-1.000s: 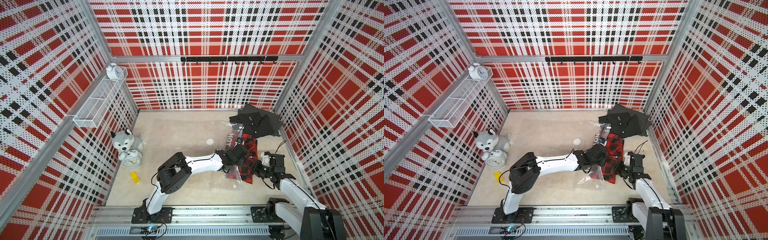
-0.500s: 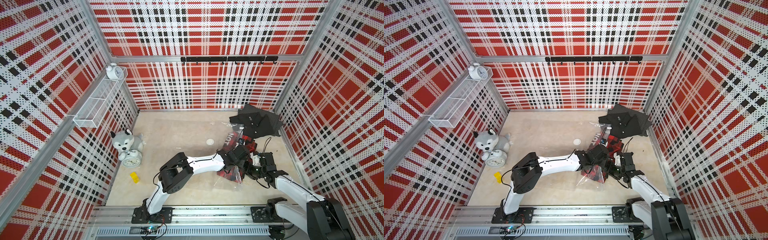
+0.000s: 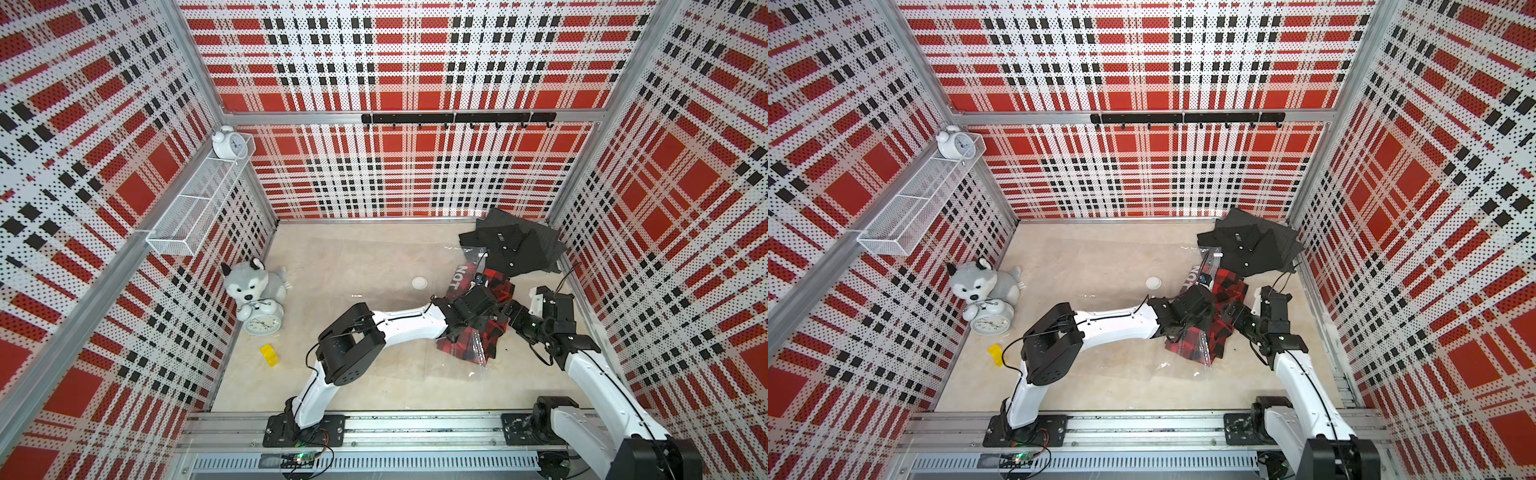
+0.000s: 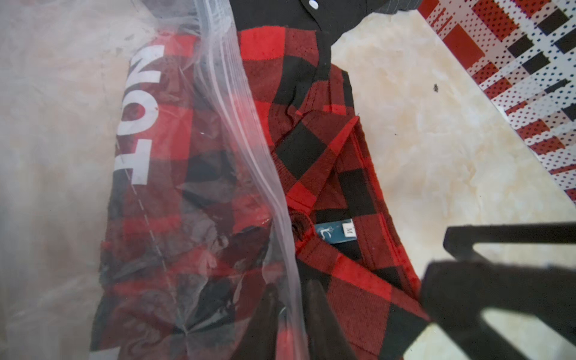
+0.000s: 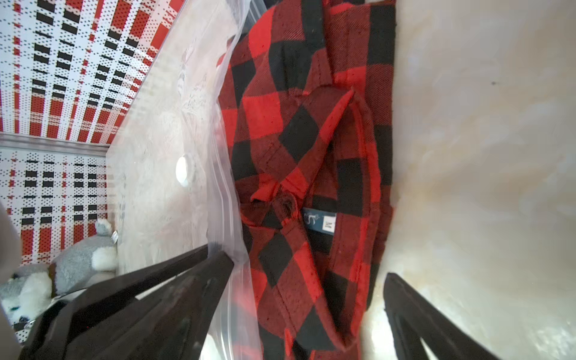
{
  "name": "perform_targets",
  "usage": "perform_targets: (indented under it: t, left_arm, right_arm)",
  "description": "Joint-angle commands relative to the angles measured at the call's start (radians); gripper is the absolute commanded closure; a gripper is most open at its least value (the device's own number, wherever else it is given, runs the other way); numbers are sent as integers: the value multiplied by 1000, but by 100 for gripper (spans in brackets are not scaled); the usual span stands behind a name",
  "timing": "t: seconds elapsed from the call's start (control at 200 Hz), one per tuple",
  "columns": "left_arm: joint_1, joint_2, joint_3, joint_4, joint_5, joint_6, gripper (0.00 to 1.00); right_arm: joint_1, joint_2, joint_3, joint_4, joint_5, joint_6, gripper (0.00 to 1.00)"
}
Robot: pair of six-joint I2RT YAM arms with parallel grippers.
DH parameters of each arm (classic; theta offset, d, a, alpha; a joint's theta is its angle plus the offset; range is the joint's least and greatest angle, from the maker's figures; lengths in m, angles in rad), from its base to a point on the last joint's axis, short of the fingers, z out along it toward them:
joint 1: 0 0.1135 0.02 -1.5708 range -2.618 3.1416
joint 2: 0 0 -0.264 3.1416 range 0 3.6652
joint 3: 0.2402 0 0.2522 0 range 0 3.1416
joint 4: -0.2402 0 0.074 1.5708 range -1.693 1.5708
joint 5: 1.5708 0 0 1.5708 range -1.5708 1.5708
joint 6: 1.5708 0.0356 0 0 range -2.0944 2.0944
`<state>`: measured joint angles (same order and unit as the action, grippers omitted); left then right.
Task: Place the folded shirt into the vacuum bag
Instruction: Place the shirt in the vacuum bag.
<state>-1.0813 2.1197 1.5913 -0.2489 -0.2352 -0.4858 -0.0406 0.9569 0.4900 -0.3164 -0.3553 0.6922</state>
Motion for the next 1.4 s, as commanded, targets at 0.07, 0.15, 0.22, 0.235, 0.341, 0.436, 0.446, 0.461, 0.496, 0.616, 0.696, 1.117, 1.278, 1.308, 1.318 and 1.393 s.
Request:
perform_targets:
  t: [0.07, 0.15, 0.22, 0.235, 0.341, 0.436, 0.446, 0.461, 0.496, 0.616, 0.696, 1.117, 1.278, 1.308, 1.318, 1.393]
  left_arm:
    - [34, 64, 128, -36, 33, 53, 65]
    - [40, 92, 196, -71, 35, 75, 58]
    - [49, 122, 262, -100, 28, 92, 55]
    - [51, 131, 278, -109, 26, 96, 55]
    - [73, 201, 396, -171, 11, 111, 51]
    - [92, 252, 473, -199, 39, 112, 46]
    - [94, 257, 479, -202, 41, 112, 46]
    - [96, 263, 487, -205, 43, 111, 46]
    - [100, 277, 514, -215, 46, 112, 46]
    - [103, 339, 605, -274, 28, 141, 45]
    - [94, 376, 657, -308, -12, 151, 44]
    - [73, 449, 724, -332, -38, 139, 56]
    - [72, 425, 732, -311, 6, 123, 71]
    - [70, 421, 730, -306, 13, 121, 76]
    - [69, 418, 730, -304, 15, 121, 77]
    - [69, 406, 728, -292, 27, 121, 86]
  right_arm:
    - [-62, 125, 71, 99, -25, -23, 6]
    - [-92, 196, 96, 146, -41, -23, 10]
    - [-119, 254, 107, 206, -60, -13, 14]
    - [-124, 266, 108, 217, -66, -11, 15]
    - [-158, 353, 122, 304, -98, -6, 16]
    - [-183, 452, 154, 343, -137, -19, 16]
    - [-186, 464, 156, 348, -144, -19, 16]
    - [-190, 479, 161, 355, -154, -19, 17]
    - [-196, 507, 168, 376, -173, -16, 17]
    - [-202, 603, 183, 447, -221, -12, 17]
    - [-202, 677, 205, 469, -244, -20, 17]
    - [-200, 854, 237, 553, -346, -30, 32]
    - [-193, 838, 221, 579, -376, -9, 59]
    - [-189, 829, 215, 586, -380, -4, 63]
    - [-188, 826, 214, 589, -381, -4, 64]
    - [-172, 808, 208, 587, -379, -5, 70]
